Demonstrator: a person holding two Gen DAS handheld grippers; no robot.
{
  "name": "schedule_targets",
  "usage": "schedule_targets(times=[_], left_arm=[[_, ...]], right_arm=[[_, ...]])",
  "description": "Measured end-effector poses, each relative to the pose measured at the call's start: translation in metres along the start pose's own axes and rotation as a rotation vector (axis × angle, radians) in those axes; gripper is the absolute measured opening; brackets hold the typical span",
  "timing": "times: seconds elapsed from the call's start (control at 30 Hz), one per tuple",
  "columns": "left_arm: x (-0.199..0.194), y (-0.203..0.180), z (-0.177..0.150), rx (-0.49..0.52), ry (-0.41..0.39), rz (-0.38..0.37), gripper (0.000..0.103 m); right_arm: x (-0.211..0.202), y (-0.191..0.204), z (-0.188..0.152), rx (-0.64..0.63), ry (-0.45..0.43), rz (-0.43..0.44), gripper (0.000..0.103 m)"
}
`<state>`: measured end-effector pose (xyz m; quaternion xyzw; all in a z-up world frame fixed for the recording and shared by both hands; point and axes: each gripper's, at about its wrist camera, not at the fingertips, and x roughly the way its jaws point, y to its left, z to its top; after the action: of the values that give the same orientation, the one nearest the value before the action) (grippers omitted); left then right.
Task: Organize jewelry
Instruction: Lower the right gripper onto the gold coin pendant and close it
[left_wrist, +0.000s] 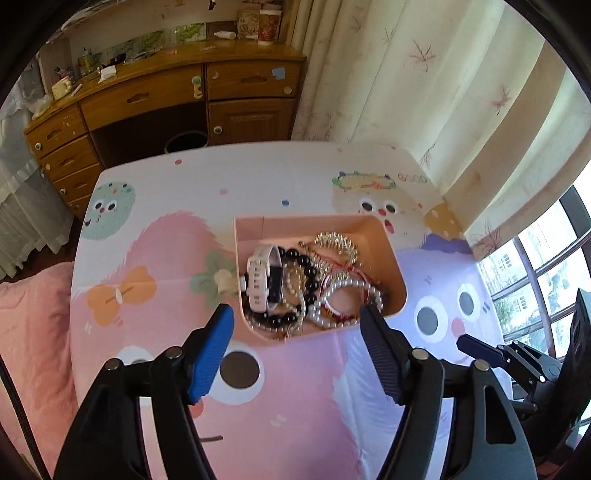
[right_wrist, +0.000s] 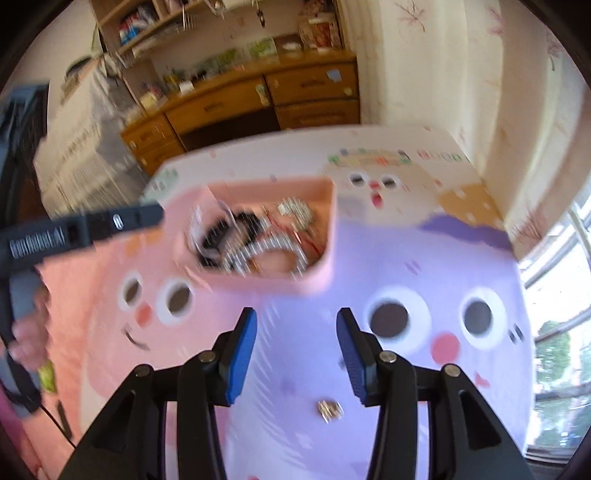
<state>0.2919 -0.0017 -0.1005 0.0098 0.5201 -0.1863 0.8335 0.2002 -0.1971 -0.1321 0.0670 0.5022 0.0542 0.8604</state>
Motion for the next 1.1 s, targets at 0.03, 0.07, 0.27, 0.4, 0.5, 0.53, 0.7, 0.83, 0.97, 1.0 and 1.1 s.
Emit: schedule_targets(times=[0.03,0.07,0.27,0.4,0.5,0.53,0.7,0.83,0.97,1.0,1.1], left_arm=[[0.000,0.001,-0.003,-0.004,0.008,0.003,0.082],[0.001,0.001,-0.007,-0.010,0.019,0.004,0.087],[0.011,0.002,-0.037,-0.012,0.123,-0.004,0.093],[0.018,0.000,-0.062,-0.006,0.193,0.004,0.093],[0.017,-0.002,-0.076,0.002,0.216,0.006,0.093],[0.017,-0.003,-0.080,0.006,0.220,0.009,0.093],[0.017,-0.005,-0.091,0.027,0.234,0.016,0.093],[0.014,-0.002,-0.092,0.029,0.228,0.031,0.093],[0.010,0.005,-0.093,0.012,0.222,0.039,0.093],[0.009,0.008,-0.093,0.007,0.218,0.046,0.093],[0.008,0.013,-0.094,-0.002,0.221,0.056,0.093]], right_arm=[[0.000,0.000,-0.007,-0.012,0.009,-0.017,0.045],[0.000,0.001,-0.014,-0.025,0.018,-0.032,0.045],[0.004,0.017,-0.051,-0.158,0.061,-0.120,0.045],[0.015,0.022,-0.065,-0.202,0.064,-0.161,0.045],[0.022,0.019,-0.070,-0.192,0.066,-0.182,0.045],[0.025,0.017,-0.071,-0.178,0.072,-0.185,0.045],[0.031,0.005,-0.072,-0.084,0.105,-0.169,0.045],[0.036,-0.007,-0.072,0.003,0.127,-0.129,0.035],[0.040,-0.012,-0.075,0.045,0.147,-0.123,0.028],[0.040,-0.011,-0.075,0.040,0.146,-0.127,0.027],[0.042,-0.008,-0.075,0.023,0.145,-0.133,0.026]])
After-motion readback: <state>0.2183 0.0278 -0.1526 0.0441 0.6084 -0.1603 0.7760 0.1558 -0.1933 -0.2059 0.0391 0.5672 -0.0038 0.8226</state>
